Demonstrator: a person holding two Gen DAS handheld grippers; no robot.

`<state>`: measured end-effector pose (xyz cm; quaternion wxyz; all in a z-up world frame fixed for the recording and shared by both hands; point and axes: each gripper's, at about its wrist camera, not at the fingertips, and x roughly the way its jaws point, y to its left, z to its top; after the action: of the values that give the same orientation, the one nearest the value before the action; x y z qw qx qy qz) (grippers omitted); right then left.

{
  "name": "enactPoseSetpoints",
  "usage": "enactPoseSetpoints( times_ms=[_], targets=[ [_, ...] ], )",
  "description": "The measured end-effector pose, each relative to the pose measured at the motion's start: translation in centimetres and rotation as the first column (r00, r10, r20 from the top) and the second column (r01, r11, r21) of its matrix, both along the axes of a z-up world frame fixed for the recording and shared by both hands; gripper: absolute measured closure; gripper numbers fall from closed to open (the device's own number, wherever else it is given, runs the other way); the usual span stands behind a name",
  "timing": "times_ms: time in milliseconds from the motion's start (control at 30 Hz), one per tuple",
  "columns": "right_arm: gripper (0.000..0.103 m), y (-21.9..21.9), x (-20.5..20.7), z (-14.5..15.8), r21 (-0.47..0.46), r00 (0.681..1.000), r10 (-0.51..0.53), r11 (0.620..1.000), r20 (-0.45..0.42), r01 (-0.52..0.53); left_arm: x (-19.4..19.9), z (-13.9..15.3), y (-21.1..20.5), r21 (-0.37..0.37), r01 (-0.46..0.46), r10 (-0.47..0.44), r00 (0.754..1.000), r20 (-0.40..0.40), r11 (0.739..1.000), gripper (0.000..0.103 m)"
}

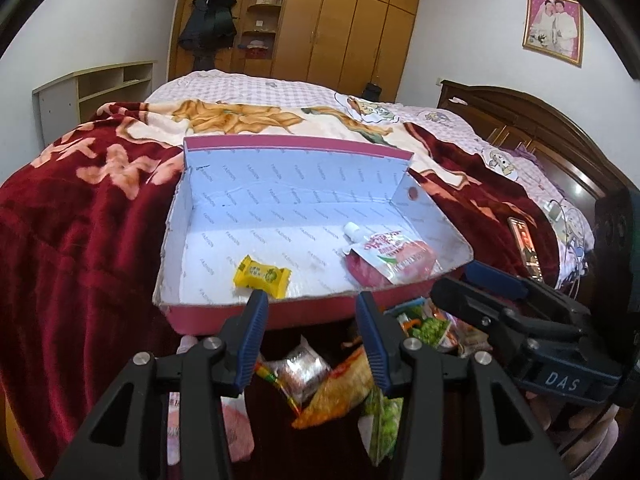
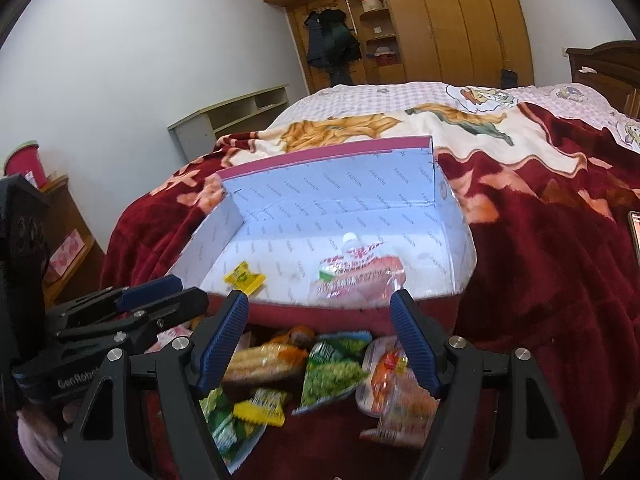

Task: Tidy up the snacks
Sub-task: 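Grasp the green pea bag with the left tool while the right grasps the rainbow candy bag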

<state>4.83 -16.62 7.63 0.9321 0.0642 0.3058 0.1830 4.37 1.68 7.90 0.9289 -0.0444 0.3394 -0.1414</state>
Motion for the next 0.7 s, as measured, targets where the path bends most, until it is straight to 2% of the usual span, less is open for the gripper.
enactPoseSetpoints(
  times_ms=[400,700],
  targets=[
    [0.028,-0.9,-3.0,0.0,-0.023,1.0,0.004,1.0,0.004,-0.004,-2.1,-0.4,1.3,-0.011,-0.009,0.008,1.0,-0.027,1.0,0.055],
    [0.028,-1.8,-3.7,-0.8,-0.048,1.0,-0.022,0.999,-0.021,0.021,-4.3,-0.3,0.5,-0.047,0.057,-0.059,0.997,-0.042,0.997,0.055]
  ],
)
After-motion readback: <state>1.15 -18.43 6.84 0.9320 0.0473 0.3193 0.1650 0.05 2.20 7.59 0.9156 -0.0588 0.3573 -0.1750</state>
